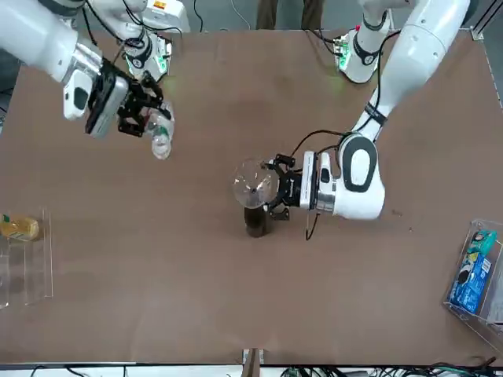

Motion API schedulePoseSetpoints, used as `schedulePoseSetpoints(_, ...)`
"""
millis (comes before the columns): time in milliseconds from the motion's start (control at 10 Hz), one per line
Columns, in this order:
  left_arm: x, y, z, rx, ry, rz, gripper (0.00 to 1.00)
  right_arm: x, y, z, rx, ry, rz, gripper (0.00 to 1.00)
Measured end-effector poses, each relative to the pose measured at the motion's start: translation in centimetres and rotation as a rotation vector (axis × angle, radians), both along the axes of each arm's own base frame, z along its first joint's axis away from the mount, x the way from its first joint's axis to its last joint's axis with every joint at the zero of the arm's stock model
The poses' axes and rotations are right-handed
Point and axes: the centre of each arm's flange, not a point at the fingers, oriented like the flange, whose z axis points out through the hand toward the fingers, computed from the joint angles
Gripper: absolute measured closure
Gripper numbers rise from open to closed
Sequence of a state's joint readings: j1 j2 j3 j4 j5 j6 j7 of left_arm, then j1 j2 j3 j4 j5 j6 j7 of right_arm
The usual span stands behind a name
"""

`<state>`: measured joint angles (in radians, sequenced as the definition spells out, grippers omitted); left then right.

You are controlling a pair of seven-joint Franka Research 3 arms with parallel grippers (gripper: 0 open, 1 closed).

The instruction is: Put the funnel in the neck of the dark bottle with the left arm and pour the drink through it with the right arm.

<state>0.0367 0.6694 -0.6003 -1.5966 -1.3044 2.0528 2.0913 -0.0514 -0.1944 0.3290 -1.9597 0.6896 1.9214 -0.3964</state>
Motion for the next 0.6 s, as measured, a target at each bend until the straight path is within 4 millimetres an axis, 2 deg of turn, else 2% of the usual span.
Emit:
schedulePoseSetpoints(500, 0.0, -0.7, -1.0, -0.015, 0.025, 0.009, 0.04, -2.1, 5.4, 0.0, -0.085, 0.066, -0.116, 0.57)
schedulePoseSetpoints(600, -0.1, -1.0, -1.3, -0.014, 0.028, 0.011, 0.12, -2.8, 6.8, 0.3, -0.102, 0.076, -0.146, 0.57)
